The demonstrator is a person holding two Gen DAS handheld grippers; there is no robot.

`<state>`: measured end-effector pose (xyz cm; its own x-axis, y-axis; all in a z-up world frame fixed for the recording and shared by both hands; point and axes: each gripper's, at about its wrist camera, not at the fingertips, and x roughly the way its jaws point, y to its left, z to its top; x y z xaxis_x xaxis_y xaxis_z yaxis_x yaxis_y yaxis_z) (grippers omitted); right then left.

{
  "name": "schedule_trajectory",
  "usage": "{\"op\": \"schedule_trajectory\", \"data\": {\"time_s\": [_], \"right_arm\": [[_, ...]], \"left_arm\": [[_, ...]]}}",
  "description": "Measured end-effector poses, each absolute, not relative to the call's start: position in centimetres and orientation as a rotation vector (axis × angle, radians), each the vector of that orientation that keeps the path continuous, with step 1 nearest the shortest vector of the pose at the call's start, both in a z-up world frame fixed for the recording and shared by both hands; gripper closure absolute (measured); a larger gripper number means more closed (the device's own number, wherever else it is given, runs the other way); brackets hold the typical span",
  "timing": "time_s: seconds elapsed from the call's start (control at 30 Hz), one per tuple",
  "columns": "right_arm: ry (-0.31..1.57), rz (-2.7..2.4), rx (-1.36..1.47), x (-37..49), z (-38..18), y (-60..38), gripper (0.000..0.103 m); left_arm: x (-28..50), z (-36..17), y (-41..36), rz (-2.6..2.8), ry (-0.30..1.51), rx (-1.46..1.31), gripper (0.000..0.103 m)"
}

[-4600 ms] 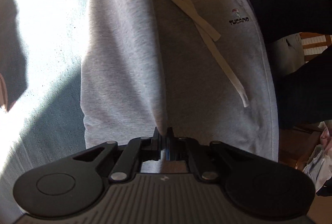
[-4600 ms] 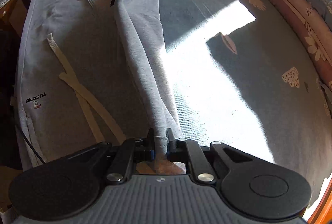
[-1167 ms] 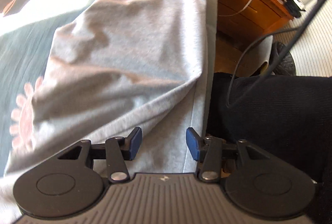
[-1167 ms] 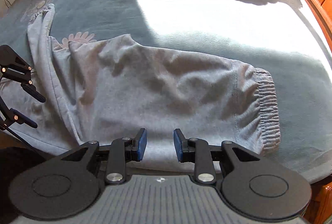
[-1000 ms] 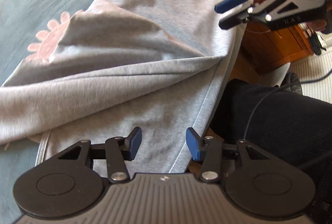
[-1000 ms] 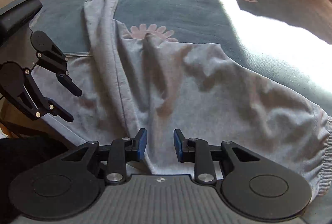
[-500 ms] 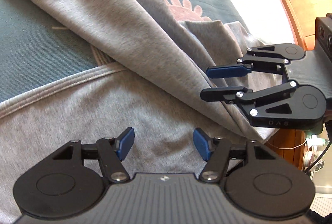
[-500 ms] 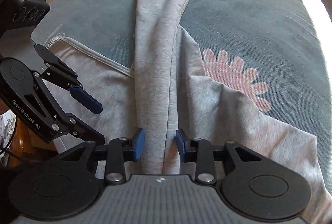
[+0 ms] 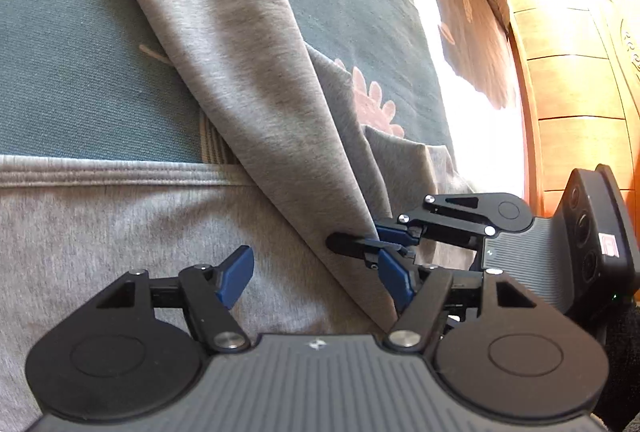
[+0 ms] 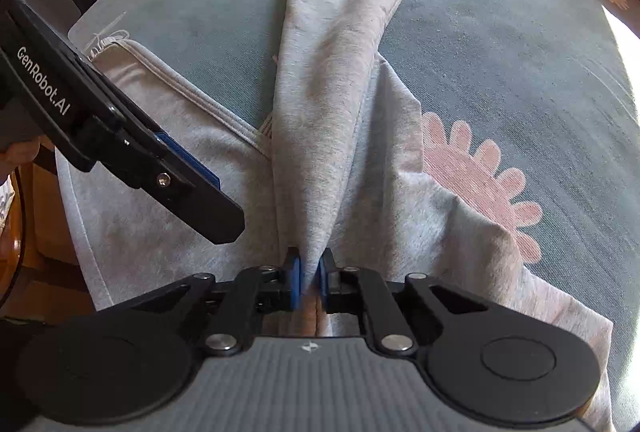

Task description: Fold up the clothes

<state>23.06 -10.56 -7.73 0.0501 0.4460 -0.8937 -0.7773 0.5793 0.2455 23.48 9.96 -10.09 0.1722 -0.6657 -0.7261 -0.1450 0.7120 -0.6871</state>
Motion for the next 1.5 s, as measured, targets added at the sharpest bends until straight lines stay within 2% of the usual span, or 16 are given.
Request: {"op": "schedule_trajectory", "data": {"time_s": [0.23, 0.43, 0.53, 0.57, 0.6, 0.63, 0.67, 0.77, 0.83, 0.97, 1.2, 1.5], "right_arm": [[1.225, 1.011, -0.138, 23.0, -5.7, -12.2, 0.097], [1.241, 1.084, -0.054, 22.2, -4.4, -12.2, 0.096], [1.243, 1.109, -0.074, 21.5, -4.1, -11.9, 0.096], [1.247, 1.114, -0.073, 21.4, -4.1, -11.8, 0.095], [1.250, 1.117, -0.074, 21.2, -4.1, -11.8, 0.093], [1.254, 1.117, -0.067, 21.1, -4.0, -11.9, 0.091], [1.259, 1.117, -0.054, 21.0, -3.8, -12.2, 0.084], [1.275, 1.114, -0.016, 20.8, -3.3, -13.0, 0.070], [1.283, 1.111, 0.013, 20.5, -2.8, -13.8, 0.067], [1.305, 1.084, 0.023, 19.3, -1.5, -16.3, 0.054], [1.411, 0.986, -0.043, 17.4, -1.7, -20.3, 0.050], [1.519, 0.728, -0.026, 16.8, -4.2, -25.8, 0.050]], "left_arm": [[23.8, -11.0, 10.1, -0.447, 1.279, -1.006, 0.026], [25.4, -12.5, 8.7, -0.441, 1.279, -1.030, 0.025], [25.6, -12.6, 8.6, -0.444, 1.247, -1.047, 0.029], [25.7, -12.5, 8.7, -0.438, 1.237, -1.047, 0.043], [25.8, -12.5, 8.7, -0.435, 1.236, -1.043, 0.053], [25.9, -12.3, 8.5, -0.435, 1.238, -1.025, 0.071], [25.8, -12.1, 8.4, -0.430, 1.242, -0.989, 0.085], [25.3, -11.0, 8.4, -0.417, 1.234, -0.908, 0.091], [24.6, -9.9, 8.5, -0.421, 1.214, -0.901, 0.091], [23.2, -7.7, 8.8, -0.431, 1.173, -0.894, 0.093], [20.8, -3.9, 9.4, -0.447, 1.102, -0.881, 0.093], [17.0, -3.8, 10.0, -0.354, 1.144, -0.915, 0.093]]}}
